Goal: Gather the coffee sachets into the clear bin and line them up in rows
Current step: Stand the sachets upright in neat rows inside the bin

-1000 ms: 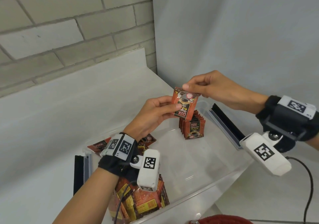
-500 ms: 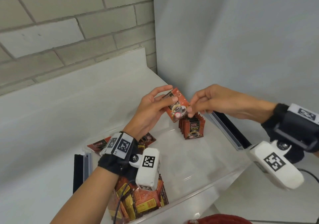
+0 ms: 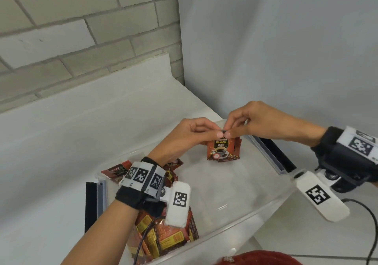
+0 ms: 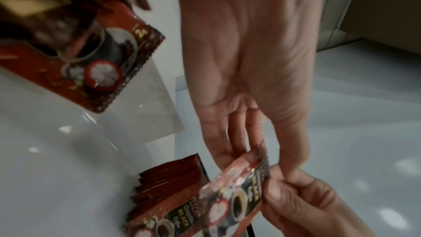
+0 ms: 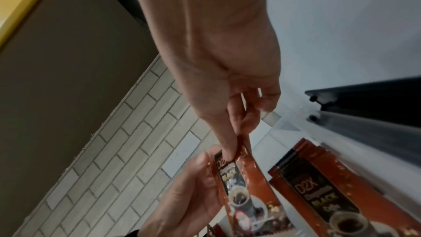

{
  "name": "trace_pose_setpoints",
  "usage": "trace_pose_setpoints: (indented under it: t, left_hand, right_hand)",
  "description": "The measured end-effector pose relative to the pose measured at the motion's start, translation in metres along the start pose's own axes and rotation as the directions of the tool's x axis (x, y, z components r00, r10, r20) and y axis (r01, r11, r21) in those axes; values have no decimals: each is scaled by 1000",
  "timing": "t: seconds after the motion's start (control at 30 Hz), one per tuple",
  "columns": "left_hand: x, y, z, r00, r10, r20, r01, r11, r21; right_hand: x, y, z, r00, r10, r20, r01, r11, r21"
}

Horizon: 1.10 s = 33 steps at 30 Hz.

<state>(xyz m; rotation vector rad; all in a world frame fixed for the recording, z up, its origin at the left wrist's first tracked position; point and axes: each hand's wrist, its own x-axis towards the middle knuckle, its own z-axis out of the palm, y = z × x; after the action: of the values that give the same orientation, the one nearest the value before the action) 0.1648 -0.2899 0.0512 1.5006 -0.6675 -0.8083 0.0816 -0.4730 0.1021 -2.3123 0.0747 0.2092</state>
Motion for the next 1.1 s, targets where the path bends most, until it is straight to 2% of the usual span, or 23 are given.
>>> trace_pose_setpoints:
  t: [0.07,0.17,0.23,0.3,0.37,0.4,0.47,0.53,0.6,0.67,0.7,0.8,0.83,0.87,0.97,1.0,1.07,1.1]
  left_hand:
    - [2,-1,2,1000,-6,-28,9,995,104]
    - [6,-3,9,999,-24,-24,30,949,313]
    - [9,-2,13,998,-66,-6,64,933,355]
    - [11,-2,18,996,-92,-6,86,904,419]
    - [16,-3,23,995,-101,-3,90,868,488]
    - [18,-2,26,994,-110,1,94,850,518]
    - [19,-1,28,992,-125,-19,113,811,574]
    - [20,4,29,992,-107,-65,123,738,664]
    - [16,12,28,995,-32,-96,93,665,741]
    - [11,20,29,998,26,-55,28,608,793]
    - [9,23,31,1000,9,-20,11,569,822]
    - [8,23,36,986,-164,41,28,395,918]
    - [7,22,37,980,-193,43,34,377,925]
    - [6,21,36,979,-199,46,38,399,916]
    - [-3,20,23,986,-166,-31,133,646,752]
    - [-4,18,16,980,-184,-72,180,685,706]
    - [-4,9,8,953,-290,-87,270,684,677]
    - [-4,5,7,925,-374,-72,324,672,666]
  right_hand:
    - [-4,6,0,1000,25,19,-23,998,-57]
    - [-13,9,1,999,17,-46,-26,981,-194]
    - [-23,3,5,999,14,-37,-23,966,-258]
    - [-33,-1,17,991,62,121,-9,916,-400]
    - [-38,0,35,938,181,296,-8,864,-503]
    - [-36,2,43,913,237,331,-33,853,-521]
    - [-30,7,55,900,293,323,-77,837,-542]
    - [-22,16,62,905,312,289,-119,838,-532]
    - [-16,20,68,913,313,261,-143,846,-514]
    - [-13,23,71,917,319,241,-167,854,-493]
    - [-12,23,72,917,323,233,-178,856,-485]
    - [-11,18,73,918,325,228,-185,858,-478]
    - [-12,17,72,917,329,227,-189,858,-478]
    - [-12,16,72,916,332,226,-193,857,-477]
    - [-15,13,69,915,337,223,-203,861,-466]
    - [-16,12,68,913,342,224,-209,862,-463]
    - [-18,10,66,905,360,226,-221,853,-473]
    - [-18,8,65,904,366,222,-224,846,-484]
